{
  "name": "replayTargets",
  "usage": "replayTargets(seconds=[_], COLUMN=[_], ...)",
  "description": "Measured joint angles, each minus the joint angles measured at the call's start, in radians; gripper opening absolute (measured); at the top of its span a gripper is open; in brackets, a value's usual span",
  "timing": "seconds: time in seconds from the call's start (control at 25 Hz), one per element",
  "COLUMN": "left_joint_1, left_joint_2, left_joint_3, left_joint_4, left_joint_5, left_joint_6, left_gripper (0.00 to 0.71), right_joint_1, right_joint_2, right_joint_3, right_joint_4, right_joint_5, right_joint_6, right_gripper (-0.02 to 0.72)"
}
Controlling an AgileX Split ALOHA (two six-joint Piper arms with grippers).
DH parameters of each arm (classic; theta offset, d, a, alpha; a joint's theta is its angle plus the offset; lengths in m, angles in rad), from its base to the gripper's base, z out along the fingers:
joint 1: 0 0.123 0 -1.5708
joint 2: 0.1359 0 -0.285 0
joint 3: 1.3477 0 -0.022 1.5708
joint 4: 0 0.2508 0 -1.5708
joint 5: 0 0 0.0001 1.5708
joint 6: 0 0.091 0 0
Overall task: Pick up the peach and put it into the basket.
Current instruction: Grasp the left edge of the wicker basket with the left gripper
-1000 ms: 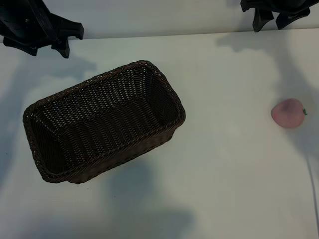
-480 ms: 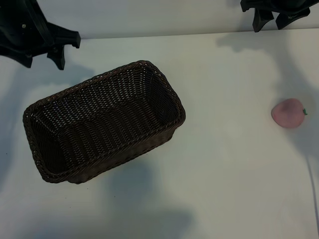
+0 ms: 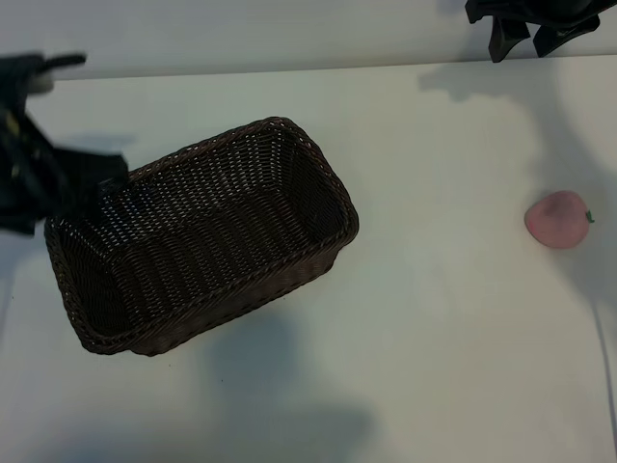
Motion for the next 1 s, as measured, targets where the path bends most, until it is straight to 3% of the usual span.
replayTargets(seconds=[0.52,0.84,1.0], left_joint_1=[0.0,0.1,0.108], left_joint_2=[-0.06,-0.008,0.067], left_joint_3=[0.229,0.296,0.299], left_joint_4=[0.026,0.013,-0.049], left_joint_5=[-0.219,-0.287,-0.342], left_joint_6=[-0.252,-0.249,-0.18], left_gripper=[0.596,0.596,0.596], right_joint_1=[0.0,0.0,0.0], right_joint_2=[0.0,0.0,0.0], right_joint_3=[0.0,0.0,0.0], right_joint_4=[-0.001,-0.001,-0.001], right_joint_5=[0.0,0.0,0.0], right_joint_6=[-0.019,-0.023,-0.023], right_gripper=[0.514,0.514,0.514])
